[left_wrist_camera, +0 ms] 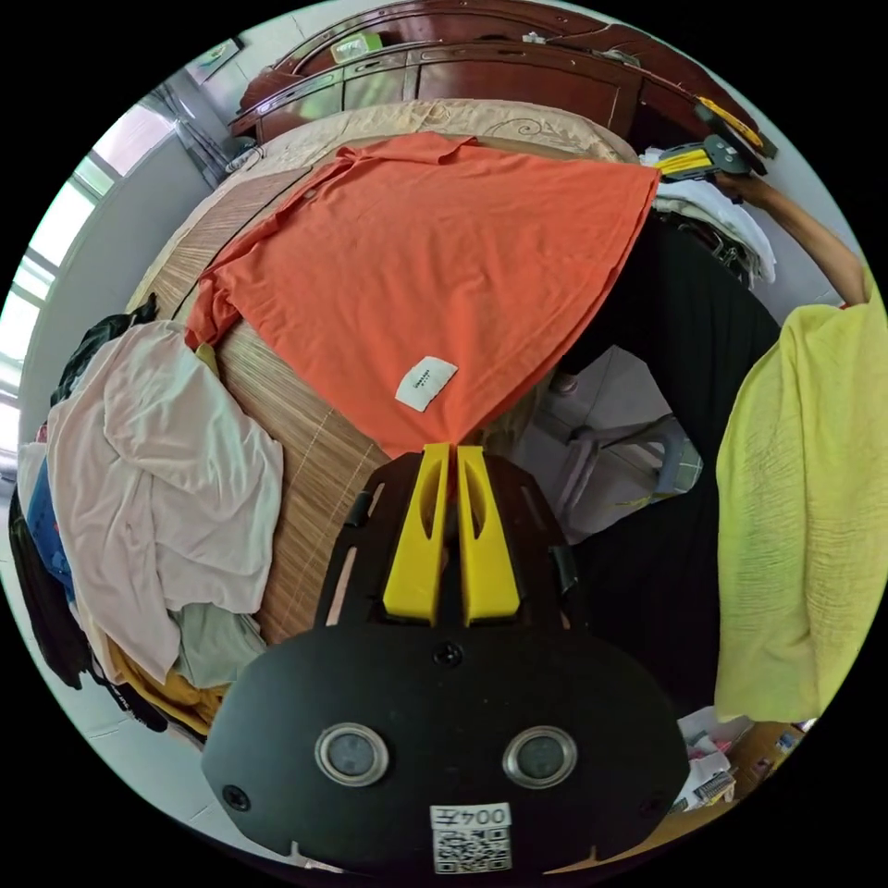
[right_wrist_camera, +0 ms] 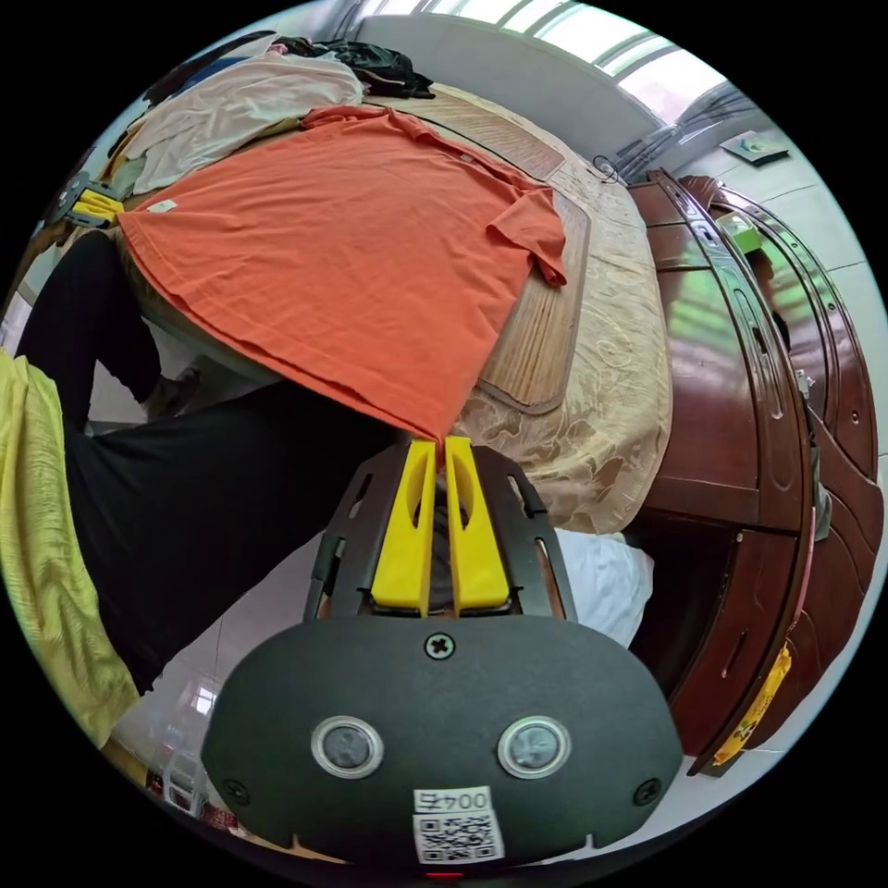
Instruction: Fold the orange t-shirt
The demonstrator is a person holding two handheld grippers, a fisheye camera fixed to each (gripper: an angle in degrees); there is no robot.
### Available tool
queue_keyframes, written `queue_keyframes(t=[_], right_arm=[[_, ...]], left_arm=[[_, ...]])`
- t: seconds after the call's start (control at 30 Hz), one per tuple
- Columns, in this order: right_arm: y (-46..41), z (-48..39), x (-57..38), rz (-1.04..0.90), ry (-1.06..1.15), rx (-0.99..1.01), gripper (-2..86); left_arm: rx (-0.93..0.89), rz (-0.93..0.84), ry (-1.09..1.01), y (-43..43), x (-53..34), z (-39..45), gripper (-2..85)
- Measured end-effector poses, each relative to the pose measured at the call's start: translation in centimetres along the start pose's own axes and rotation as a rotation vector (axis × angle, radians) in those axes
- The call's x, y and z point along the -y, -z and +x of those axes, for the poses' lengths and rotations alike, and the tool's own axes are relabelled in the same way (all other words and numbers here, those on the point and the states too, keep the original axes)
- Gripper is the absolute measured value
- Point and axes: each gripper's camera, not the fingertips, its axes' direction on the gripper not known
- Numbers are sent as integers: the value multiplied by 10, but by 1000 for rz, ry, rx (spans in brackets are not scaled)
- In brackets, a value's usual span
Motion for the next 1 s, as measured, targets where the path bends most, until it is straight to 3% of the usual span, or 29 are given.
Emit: queue_keyframes(t=[0.13, 0.37, 0.67, 0.83, 1.0], right_arm=[[0, 4, -5, -17, -15, 57, 42], [11, 26, 24, 141, -127, 158, 57], [-26, -6, 197, 314, -151, 345, 82], [-52, -25, 316, 311, -99, 380, 96], [-76, -47, 419, 303, -49, 280, 114]], left_arm=[[-101, -47, 5, 10, -3, -22, 68], [-91, 96, 161, 21, 39, -89, 67], [88, 196, 444, -28, 131, -229, 82], [178, 171, 413, -41, 154, -309, 113], [210, 80, 385, -76, 183, -366, 142]])
